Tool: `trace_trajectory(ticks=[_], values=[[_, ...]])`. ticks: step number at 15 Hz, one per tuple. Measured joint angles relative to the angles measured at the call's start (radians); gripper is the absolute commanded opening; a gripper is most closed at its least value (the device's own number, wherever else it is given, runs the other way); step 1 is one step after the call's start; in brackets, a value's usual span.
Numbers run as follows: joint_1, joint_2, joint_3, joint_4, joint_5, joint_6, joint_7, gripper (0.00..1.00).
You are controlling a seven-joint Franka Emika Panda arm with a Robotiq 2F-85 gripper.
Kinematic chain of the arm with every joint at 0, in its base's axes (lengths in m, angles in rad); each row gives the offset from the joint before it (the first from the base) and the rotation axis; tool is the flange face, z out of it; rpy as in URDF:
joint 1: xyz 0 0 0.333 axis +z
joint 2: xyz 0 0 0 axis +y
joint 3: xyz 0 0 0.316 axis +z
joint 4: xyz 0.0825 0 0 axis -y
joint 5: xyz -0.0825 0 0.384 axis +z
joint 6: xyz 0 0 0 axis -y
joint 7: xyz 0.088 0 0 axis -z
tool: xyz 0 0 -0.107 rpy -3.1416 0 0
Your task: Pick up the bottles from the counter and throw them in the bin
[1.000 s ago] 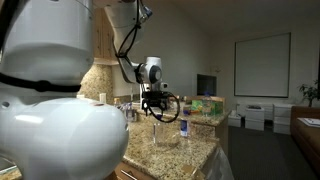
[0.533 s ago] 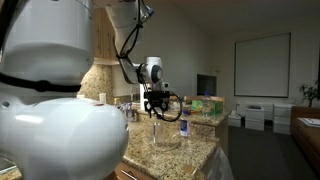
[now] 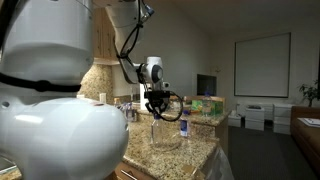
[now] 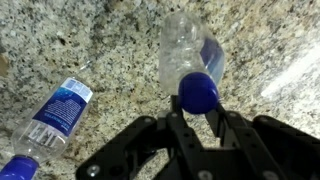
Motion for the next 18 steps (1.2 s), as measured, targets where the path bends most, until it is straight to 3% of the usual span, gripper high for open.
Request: trace_trajectory(ticks=[2, 3, 4, 5, 16, 18], values=[[-0.003, -0.002, -0.003, 0.0, -0.004, 0.0, 0.0, 0.0], [-0.005, -0.002, -0.005, 0.0, -0.007, 0.0, 0.0, 0.13], [-0.006, -0.002, -0.007, 0.0, -0.007, 0.0, 0.0, 0.16], [-0.006, -0.002, -0.009, 0.0, -0.008, 0.0, 0.0, 0.29], [-0.006, -0.004, -0.011, 0.0, -0.009, -0.004, 0.0, 0.98], [-0.006, -0.005, -0.01, 0.0, -0.009, -0.007, 0.0, 1.0]])
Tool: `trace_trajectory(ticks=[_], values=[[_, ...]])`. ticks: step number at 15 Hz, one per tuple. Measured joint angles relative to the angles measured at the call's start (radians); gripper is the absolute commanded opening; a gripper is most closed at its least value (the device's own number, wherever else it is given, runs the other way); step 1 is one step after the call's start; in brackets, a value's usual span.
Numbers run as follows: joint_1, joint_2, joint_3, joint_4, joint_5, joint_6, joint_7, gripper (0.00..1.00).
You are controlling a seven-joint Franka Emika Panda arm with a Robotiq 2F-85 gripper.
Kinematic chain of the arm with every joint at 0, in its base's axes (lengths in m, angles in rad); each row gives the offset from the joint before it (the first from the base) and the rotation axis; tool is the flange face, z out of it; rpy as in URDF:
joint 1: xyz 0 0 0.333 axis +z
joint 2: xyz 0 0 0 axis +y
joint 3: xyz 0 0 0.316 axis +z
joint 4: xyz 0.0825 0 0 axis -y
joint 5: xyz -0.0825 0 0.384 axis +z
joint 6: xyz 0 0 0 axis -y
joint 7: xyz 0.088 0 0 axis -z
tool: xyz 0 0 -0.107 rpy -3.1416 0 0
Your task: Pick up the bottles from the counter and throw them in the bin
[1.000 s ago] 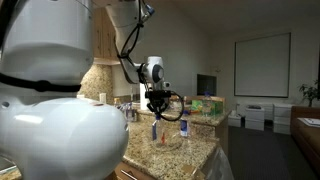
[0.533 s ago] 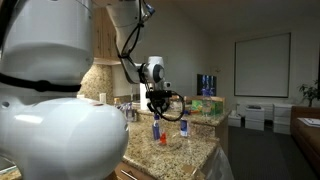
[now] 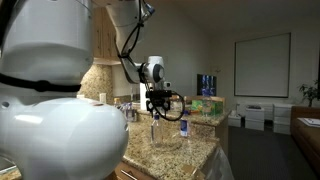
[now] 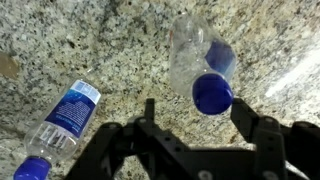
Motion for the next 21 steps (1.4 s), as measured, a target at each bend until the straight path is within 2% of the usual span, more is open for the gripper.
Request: trace_trajectory(ticks=[1, 2, 3, 4, 7, 13, 14, 21], values=[[0.0, -0.001, 0.0, 0.0, 0.0, -0.003, 0.0, 1.0], [0.0, -0.001, 0.001, 0.0, 0.0, -0.007, 0.0, 0.84], [0.0, -0.002, 0.001, 0.0, 0.0, -0.011, 0.0, 0.75], [0.0, -0.002, 0.001, 0.0, 0.0, -0.017, 0.0, 0.72], [0.0, -0.005, 0.002, 0.0, -0.003, -0.052, 0.0, 0.5], [0.0, -0.013, 0.003, 0.0, -0.017, -0.091, 0.0, 0.12], [0.0, -0.017, 0.003, 0.0, -0.021, -0.094, 0.0, 0.09], [-0.003, -0.063, -0.007, 0.001, -0.092, -0.113, 0.021, 0.1]])
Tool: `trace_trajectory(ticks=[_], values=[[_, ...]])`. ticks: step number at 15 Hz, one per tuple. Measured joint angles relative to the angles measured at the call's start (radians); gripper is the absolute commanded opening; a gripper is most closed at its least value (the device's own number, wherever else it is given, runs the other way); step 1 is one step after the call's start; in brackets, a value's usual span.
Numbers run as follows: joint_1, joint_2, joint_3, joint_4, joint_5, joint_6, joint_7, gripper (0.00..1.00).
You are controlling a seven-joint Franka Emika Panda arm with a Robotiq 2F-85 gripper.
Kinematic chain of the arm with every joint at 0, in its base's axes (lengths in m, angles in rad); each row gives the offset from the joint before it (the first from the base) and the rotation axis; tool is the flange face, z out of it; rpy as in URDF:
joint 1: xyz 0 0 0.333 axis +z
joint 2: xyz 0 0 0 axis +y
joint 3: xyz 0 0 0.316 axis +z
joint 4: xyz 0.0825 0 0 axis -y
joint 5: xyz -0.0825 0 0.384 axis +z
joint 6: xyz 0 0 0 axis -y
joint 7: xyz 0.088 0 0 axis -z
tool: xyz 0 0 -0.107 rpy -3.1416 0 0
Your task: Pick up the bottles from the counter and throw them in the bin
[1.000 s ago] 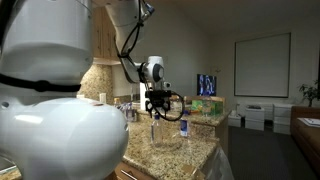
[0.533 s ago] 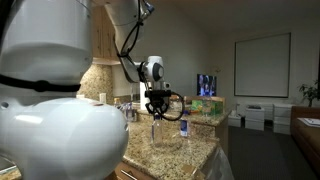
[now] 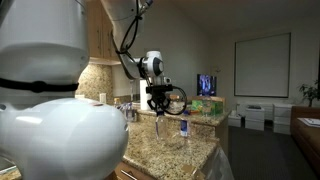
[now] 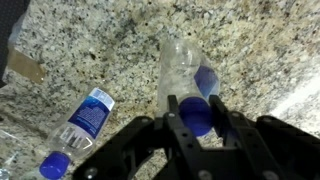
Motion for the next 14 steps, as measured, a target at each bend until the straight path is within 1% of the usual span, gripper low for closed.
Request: trace_trajectory(ticks=[3, 6, 8, 11, 14], values=[[-0.037, -0.022, -0.04, 0.013, -0.04, -0.012, 0.031, 0.1], [-0.113, -0.039, -0.116, 0.056, -0.04, -0.073, 0.03, 0.1], [-0.174, -0.036, -0.178, 0.088, -0.03, -0.089, 0.029, 0.1], [-0.258, -0.001, -0.263, 0.128, 0.011, -0.089, 0.029, 0.1], [-0.323, 0.081, -0.319, 0.161, 0.058, -0.087, 0.046, 0.1]])
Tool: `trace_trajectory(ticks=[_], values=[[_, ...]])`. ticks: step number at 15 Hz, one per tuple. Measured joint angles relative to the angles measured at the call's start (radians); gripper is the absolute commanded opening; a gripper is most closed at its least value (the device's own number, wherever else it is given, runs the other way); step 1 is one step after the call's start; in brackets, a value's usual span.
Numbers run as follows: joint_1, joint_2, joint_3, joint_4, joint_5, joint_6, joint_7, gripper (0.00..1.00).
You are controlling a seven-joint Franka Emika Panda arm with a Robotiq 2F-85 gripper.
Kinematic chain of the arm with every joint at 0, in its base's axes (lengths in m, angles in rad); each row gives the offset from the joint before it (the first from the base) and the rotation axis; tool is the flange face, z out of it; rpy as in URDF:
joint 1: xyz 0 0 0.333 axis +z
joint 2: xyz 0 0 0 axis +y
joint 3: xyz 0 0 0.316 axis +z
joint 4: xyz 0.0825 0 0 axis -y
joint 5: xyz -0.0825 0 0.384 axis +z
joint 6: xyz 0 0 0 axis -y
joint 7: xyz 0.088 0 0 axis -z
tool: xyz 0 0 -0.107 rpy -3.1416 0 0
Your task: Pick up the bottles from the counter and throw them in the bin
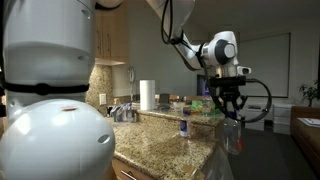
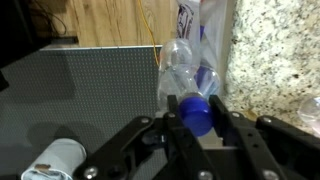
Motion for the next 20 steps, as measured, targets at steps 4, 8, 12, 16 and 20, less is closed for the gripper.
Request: trace_trajectory(ticks=[4, 8, 12, 16, 20], values=[[-0.036, 0.138, -0.015, 0.032, 0.097, 0.0, 0.09, 0.1], [-0.036, 0.242, 0.019, 0.081, 0.249, 0.009, 0.188, 0.1], [-0.036, 0.328, 0.036, 0.12, 0.3, 0.049, 0.276, 0.1], [-0.041, 0.393, 0.035, 0.132, 0.307, 0.068, 0.337, 0.1], [-0.048, 0.44, 0.042, 0.137, 0.371, 0.071, 0.342, 0.1]])
